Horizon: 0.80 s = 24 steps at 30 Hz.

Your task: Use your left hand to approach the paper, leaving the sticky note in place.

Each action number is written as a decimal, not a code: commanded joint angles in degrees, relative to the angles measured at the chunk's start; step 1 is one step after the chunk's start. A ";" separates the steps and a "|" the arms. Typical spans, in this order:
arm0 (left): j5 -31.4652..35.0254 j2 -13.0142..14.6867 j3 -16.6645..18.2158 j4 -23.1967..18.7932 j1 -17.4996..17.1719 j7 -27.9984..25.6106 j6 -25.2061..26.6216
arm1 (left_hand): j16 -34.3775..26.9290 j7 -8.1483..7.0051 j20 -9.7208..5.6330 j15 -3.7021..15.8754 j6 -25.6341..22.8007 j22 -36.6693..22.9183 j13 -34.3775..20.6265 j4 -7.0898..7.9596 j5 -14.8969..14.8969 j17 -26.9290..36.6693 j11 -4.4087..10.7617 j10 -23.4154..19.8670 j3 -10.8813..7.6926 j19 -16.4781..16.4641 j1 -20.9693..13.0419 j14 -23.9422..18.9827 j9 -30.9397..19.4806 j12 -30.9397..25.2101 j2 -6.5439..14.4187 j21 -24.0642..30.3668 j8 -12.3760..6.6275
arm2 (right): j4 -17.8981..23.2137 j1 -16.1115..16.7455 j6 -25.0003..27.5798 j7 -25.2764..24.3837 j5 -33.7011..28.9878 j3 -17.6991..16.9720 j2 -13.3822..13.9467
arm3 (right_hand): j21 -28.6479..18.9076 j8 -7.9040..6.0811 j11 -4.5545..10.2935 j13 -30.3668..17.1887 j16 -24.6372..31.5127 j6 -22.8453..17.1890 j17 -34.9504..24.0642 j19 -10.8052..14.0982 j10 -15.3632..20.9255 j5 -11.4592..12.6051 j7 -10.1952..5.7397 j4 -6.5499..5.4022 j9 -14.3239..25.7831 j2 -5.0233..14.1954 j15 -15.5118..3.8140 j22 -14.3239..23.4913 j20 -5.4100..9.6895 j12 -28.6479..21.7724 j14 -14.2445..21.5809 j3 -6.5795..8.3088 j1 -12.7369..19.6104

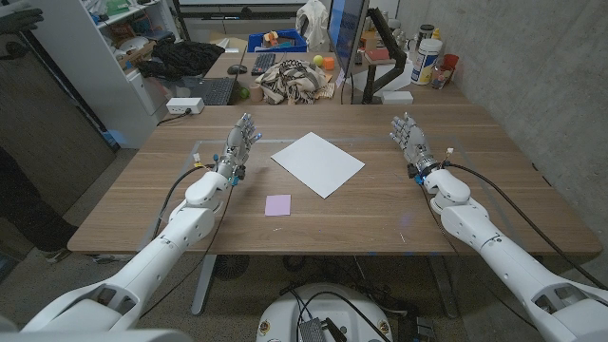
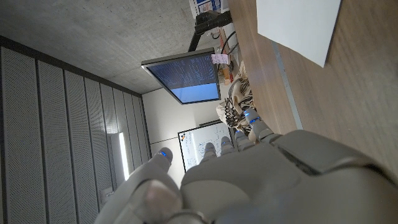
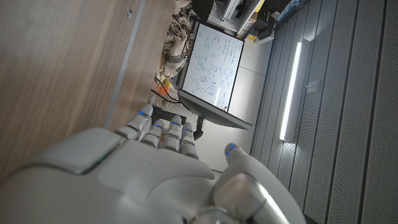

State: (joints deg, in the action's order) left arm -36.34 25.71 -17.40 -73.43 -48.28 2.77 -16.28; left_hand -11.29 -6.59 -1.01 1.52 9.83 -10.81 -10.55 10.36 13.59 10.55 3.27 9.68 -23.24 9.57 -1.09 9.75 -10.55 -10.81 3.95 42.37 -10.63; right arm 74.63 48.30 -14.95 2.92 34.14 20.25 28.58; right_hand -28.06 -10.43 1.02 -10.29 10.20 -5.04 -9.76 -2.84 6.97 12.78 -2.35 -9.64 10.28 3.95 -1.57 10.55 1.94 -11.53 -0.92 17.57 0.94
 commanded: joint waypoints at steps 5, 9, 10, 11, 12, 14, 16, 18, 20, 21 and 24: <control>13.73 -10.98 12.84 1.93 -0.71 10.73 4.42 | -0.23 -0.37 0.09 -0.13 6.42 -0.24 -0.14 -0.08 0.39 0.25 0.04 3.37 -0.20 5.75 -0.03 5.07 -0.21 -0.31 4.12 0.22 -0.37 | 2.21 2.90 4.74 5.17 -10.44 -13.05 -10.42 | -0.15 -0.32 0.15 -0.07 0.21 -0.45 -0.17 -0.29 0.43 0.22 0.01 0.01 0.14 4.02 -0.46 0.09 2.49 -0.21 0.14 0.40 0.06; 16.03 -12.67 14.97 1.62 -0.85 11.90 4.91 | -0.24 -0.42 -0.01 -0.06 6.42 -0.24 -0.13 -0.07 0.40 0.25 0.00 3.39 -0.17 5.75 -0.03 5.05 -0.21 -0.30 4.16 0.21 -0.37 | 1.85 2.71 5.29 6.66 -12.34 -14.78 -12.21 | -0.11 -0.31 0.15 -0.07 0.21 -0.43 -0.17 -0.28 0.43 0.21 0.01 -0.01 0.14 4.03 -0.44 0.10 2.48 -0.21 0.15 0.39 0.04; 16.58 -13.01 15.42 1.51 -0.88 12.13 4.96 | -0.24 -0.45 0.00 -0.05 6.43 -0.24 -0.13 -0.07 0.40 0.25 -0.01 3.39 -0.16 5.75 -0.03 5.05 -0.21 -0.31 4.17 0.21 -0.37 | 1.70 2.64 5.40 7.02 -12.70 -15.17 -12.64 | -0.09 -0.31 0.12 -0.07 0.22 -0.43 -0.18 -0.30 0.44 0.21 0.01 -0.01 0.14 4.02 -0.44 0.10 2.47 -0.22 0.15 0.38 0.03; 17.38 -13.27 15.81 1.26 -0.97 12.07 4.81 | -0.24 -0.43 0.02 -0.03 6.41 -0.24 -0.13 -0.07 0.41 0.25 0.03 3.36 -0.16 5.75 -0.03 5.05 -0.21 -0.32 4.18 0.20 -0.38 | 1.42 2.50 5.43 7.41 -13.09 -15.49 -13.07 | -0.09 -0.31 0.12 -0.07 0.22 -0.42 -0.18 -0.27 0.42 0.21 0.00 -0.02 0.14 4.01 -0.45 0.10 2.49 -0.21 0.15 0.37 0.02; 17.80 -13.61 16.21 1.23 -0.98 12.30 4.91 | -0.26 -0.41 0.08 -0.05 6.39 -0.24 -0.13 -0.07 0.41 0.25 0.03 3.36 -0.15 5.79 -0.03 5.01 -0.21 -0.32 4.19 0.19 -0.39 | 1.42 2.52 5.52 7.68 -13.46 -15.86 -13.42 | -0.08 -0.31 0.07 -0.07 0.22 -0.42 -0.18 -0.26 0.38 0.21 0.04 -0.02 0.14 4.00 -0.44 0.10 2.45 -0.19 0.15 0.35 0.01; 18.65 -14.21 17.02 1.01 -1.07 12.62 4.63 | -0.26 -0.53 0.14 -0.02 6.33 -0.24 -0.13 -0.07 0.42 0.25 0.06 3.33 -0.14 5.82 -0.03 4.99 -0.21 -0.33 4.20 0.18 -0.41 | 1.11 2.39 5.66 8.30 -14.16 -16.46 -14.11 | -0.05 -0.32 0.06 -0.07 0.22 -0.43 -0.19 -0.26 0.39 0.20 0.04 -0.03 0.14 3.97 -0.44 0.10 2.45 -0.20 0.16 0.33 -0.01; 19.48 -14.75 17.68 0.77 -1.14 12.80 4.52 | -0.29 -0.85 0.31 0.02 6.04 -0.24 -0.13 -0.08 0.43 0.24 0.20 3.21 -0.12 5.78 -0.04 4.91 -0.21 -0.38 4.23 0.19 -0.53 | 0.85 2.28 5.74 8.90 -14.72 -17.06 -14.73 | -0.03 -0.32 0.06 -0.07 0.22 -0.42 -0.19 -0.26 0.38 0.20 0.06 -0.04 0.14 3.97 -0.44 0.10 2.45 -0.19 0.16 0.32 -0.02; 20.39 -15.16 18.21 0.56 -1.17 12.92 4.31 | -0.30 -1.00 0.57 0.01 5.89 -0.24 -0.13 -0.08 0.44 0.24 0.20 3.20 -0.11 5.90 -0.06 4.88 -0.21 -0.38 4.24 0.14 -0.58 | 0.69 2.19 5.79 9.36 -15.32 -17.60 -15.26 | 0.00 -0.31 0.09 -0.07 0.23 -0.41 -0.19 -0.25 0.37 0.20 0.04 -0.04 0.14 3.95 -0.50 0.10 2.49 -0.19 0.19 0.30 -0.03; 21.57 -15.41 18.60 0.25 -1.23 12.72 3.98 | -0.31 -1.11 0.69 0.09 5.82 -0.24 -0.13 -0.10 0.45 0.23 0.35 3.09 -0.09 5.88 -0.07 4.84 -0.22 -0.42 4.25 0.14 -0.60 | 0.52 2.09 5.81 9.80 -15.80 -18.12 -15.75 | 0.03 -0.31 0.11 -0.07 0.22 -0.41 -0.19 -0.25 0.36 0.20 0.05 -0.05 0.14 3.95 -0.48 0.10 2.49 -0.19 0.15 0.29 -0.04; 22.12 -15.53 18.78 0.13 -1.24 12.66 3.78 | -0.33 -1.24 0.86 0.15 5.74 -0.24 -0.13 -0.10 0.46 0.23 0.40 3.03 -0.08 5.84 -0.08 4.77 -0.22 -0.44 4.26 0.15 -0.63 | 0.45 2.05 5.82 10.01 -16.04 -18.35 -15.97 | 0.04 -0.32 0.10 -0.07 0.22 -0.42 -0.19 -0.22 0.36 0.20 0.07 -0.04 0.14 3.95 -0.52 0.10 2.47 -0.18 0.16 0.28 -0.04; 23.55 -15.85 19.22 -0.21 -1.25 12.48 3.27 | -0.32 -1.40 0.99 0.21 5.71 -0.24 -0.13 -0.12 0.48 0.22 0.49 2.98 -0.06 5.93 -0.10 4.77 -0.22 -0.45 4.27 0.10 -0.63 | 0.36 2.00 5.99 10.52 -16.62 -19.00 -16.56 | 0.08 -0.32 0.06 -0.07 0.22 -0.42 -0.19 -0.22 0.41 0.20 0.10 -0.04 0.14 3.95 -0.50 0.11 2.46 -0.21 0.18 0.27 -0.04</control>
State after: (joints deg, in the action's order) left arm -18.53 12.44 -1.46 -72.55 -49.28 14.48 -12.07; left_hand -11.28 -7.60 -0.48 1.52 9.83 -10.80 -10.54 10.35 13.59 10.54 3.26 9.67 -23.24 9.66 -1.09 9.74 -10.54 -11.03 3.95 42.43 -11.03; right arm 75.72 50.67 -9.76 10.85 20.76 4.71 15.32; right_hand -28.06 -10.42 1.02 -10.27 10.20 -5.02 -9.75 -2.83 6.96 12.77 -2.35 -9.64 10.27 3.94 -1.56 10.54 1.94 -11.53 -0.92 17.57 0.95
